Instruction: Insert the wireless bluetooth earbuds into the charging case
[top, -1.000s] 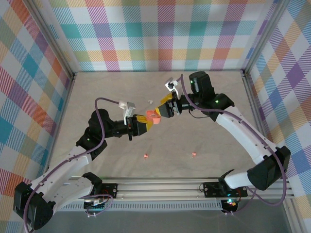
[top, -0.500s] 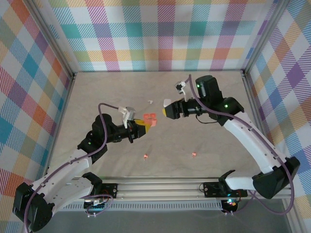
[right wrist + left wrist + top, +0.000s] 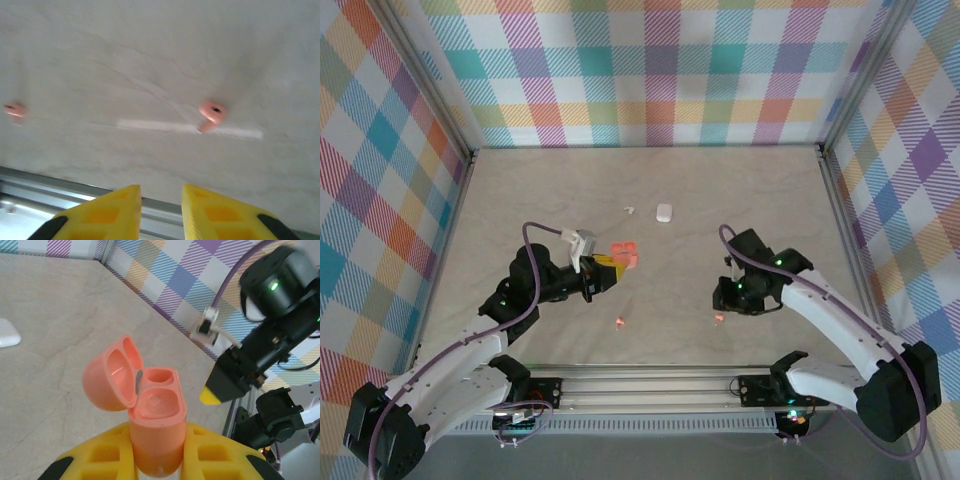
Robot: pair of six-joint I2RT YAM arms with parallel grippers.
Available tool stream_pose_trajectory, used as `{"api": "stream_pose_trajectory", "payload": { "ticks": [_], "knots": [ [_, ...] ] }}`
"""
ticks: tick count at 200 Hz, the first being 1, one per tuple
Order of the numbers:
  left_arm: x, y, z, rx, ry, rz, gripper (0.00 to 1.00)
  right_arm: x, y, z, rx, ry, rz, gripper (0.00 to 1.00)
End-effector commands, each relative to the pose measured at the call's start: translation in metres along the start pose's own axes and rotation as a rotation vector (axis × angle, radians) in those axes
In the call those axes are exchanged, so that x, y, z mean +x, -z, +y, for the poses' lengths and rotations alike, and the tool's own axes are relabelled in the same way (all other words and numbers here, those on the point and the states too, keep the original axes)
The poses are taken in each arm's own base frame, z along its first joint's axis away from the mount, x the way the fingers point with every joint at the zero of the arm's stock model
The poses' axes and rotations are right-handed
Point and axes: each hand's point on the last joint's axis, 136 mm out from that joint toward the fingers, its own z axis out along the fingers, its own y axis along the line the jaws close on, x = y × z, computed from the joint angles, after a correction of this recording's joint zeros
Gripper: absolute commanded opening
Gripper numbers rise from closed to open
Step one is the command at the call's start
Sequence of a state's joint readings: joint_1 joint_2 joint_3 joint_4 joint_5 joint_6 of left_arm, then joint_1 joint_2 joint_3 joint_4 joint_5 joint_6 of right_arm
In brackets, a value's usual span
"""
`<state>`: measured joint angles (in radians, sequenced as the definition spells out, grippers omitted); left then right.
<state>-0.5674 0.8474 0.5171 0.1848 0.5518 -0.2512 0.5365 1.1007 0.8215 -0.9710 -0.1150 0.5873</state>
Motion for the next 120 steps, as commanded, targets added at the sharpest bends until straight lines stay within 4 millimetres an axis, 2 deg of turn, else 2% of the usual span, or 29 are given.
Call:
{"api": "stream_pose_trajectory", "payload": {
  "ticks": [1, 55, 120],
  "knots": [
    [-0.003, 0.003, -0.009, 0.027, -0.045, -0.005, 0.0, 0.008, -0.013, -0.015, 0.044, -0.094, 0.014, 0.22],
    [0.001, 0.007, -0.01, 0.025, -0.053, 0.0, 0.0, 0.001, -0.045, -0.018, 0.033, -0.101, 0.004, 0.25],
    [0.002, 0.01, -0.008, 0.008, -0.049, -0.01, 0.0, -0.01, -0.057, -0.026, 0.106, -0.137, 0.007, 0.36]
  ]
}}
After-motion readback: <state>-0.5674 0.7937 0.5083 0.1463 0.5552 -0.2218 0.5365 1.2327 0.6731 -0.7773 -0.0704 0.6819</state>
